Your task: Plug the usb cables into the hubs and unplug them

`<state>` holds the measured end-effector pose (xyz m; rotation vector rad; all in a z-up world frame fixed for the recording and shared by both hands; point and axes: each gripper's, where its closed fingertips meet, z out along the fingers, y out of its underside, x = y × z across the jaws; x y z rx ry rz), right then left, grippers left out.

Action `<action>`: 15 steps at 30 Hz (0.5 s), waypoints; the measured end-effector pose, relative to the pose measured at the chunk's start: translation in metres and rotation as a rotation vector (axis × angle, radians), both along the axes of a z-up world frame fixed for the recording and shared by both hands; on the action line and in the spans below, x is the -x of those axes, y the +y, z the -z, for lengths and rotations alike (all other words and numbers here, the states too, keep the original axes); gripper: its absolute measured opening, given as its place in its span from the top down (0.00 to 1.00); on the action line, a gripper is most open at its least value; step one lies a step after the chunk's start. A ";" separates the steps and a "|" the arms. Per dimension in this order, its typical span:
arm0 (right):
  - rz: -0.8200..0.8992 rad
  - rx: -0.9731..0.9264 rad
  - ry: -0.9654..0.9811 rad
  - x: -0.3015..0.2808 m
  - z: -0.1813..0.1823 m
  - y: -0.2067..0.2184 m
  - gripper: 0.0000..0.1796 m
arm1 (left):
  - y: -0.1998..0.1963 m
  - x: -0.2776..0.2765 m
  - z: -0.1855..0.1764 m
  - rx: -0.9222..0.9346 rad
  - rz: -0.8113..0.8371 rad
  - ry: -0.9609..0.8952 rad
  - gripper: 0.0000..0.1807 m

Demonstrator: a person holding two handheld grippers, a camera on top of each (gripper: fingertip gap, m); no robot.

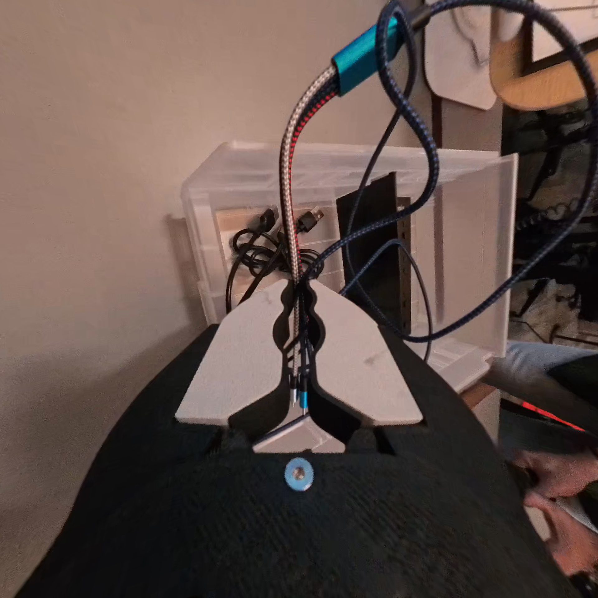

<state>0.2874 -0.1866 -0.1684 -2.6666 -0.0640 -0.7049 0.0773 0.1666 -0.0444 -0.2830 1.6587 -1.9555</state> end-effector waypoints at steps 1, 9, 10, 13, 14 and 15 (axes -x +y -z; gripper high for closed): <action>-0.007 0.044 -0.010 -0.003 0.008 0.000 0.97 | -0.002 0.000 0.001 -0.006 0.003 0.002 0.81; 0.120 0.172 -0.004 -0.031 0.052 -0.012 0.97 | -0.008 -0.002 0.005 -0.010 0.023 0.012 0.81; 0.143 0.149 -0.014 -0.034 0.055 -0.011 0.97 | -0.008 -0.002 0.005 -0.009 0.023 0.012 0.81; 0.181 0.082 -0.008 -0.034 0.058 -0.007 0.96 | -0.007 -0.001 0.004 -0.001 0.023 0.007 0.81; 0.183 0.064 -0.003 -0.033 0.055 -0.007 0.90 | -0.007 -0.001 0.004 0.000 0.023 0.007 0.81; 0.194 0.035 -0.011 -0.032 0.047 -0.007 0.83 | -0.007 -0.001 0.004 -0.002 0.023 0.007 0.81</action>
